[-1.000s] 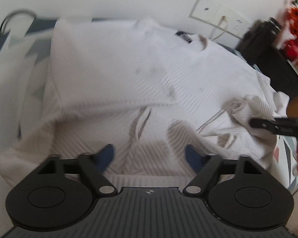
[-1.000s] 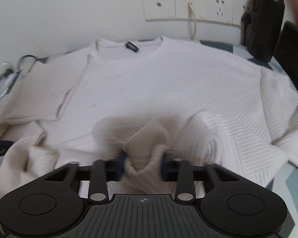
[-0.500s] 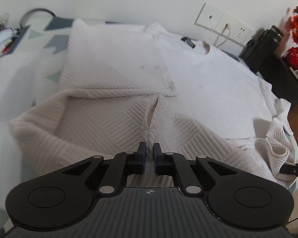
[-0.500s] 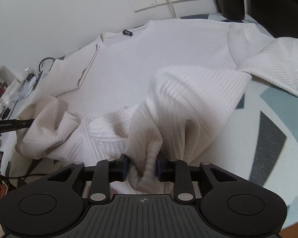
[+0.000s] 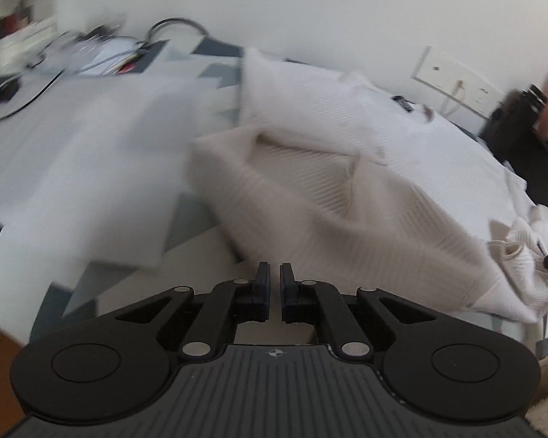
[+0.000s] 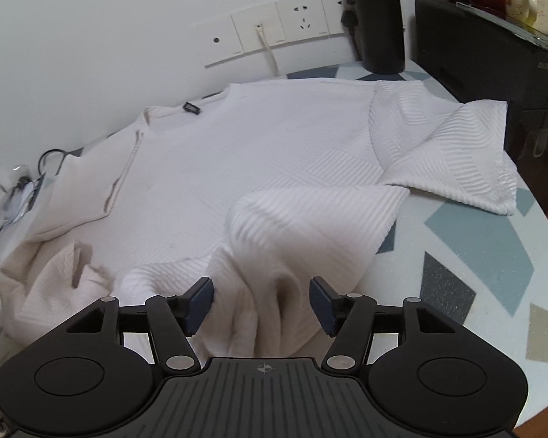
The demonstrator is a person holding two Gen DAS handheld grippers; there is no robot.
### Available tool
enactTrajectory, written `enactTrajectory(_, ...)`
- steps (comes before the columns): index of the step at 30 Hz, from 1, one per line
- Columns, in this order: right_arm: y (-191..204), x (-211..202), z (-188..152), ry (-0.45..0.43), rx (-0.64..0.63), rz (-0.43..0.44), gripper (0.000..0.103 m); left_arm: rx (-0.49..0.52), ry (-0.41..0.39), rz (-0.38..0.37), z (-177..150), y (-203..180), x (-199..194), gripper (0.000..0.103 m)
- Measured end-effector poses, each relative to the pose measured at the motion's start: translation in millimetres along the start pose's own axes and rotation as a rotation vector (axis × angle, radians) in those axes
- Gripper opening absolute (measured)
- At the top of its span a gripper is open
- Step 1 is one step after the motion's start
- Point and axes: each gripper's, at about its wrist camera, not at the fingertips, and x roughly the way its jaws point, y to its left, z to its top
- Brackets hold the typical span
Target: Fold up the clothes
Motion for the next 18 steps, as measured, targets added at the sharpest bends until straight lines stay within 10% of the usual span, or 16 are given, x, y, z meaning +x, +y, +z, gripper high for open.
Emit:
enactTrajectory(4, 5.4, 11.0, 3.9, 0.012, -0.019, -0.020, 0.057, 0.039, -0.036, -0.030, 12.9, -14.6, 3.3, 0.060)
enactTrajectory(18, 10.5, 23.8, -0.9, 0.054, -0.060, -0.092, 0.066, 0.214, 0.082, -0.126, 52.9, -81.1, 103.5, 0.070)
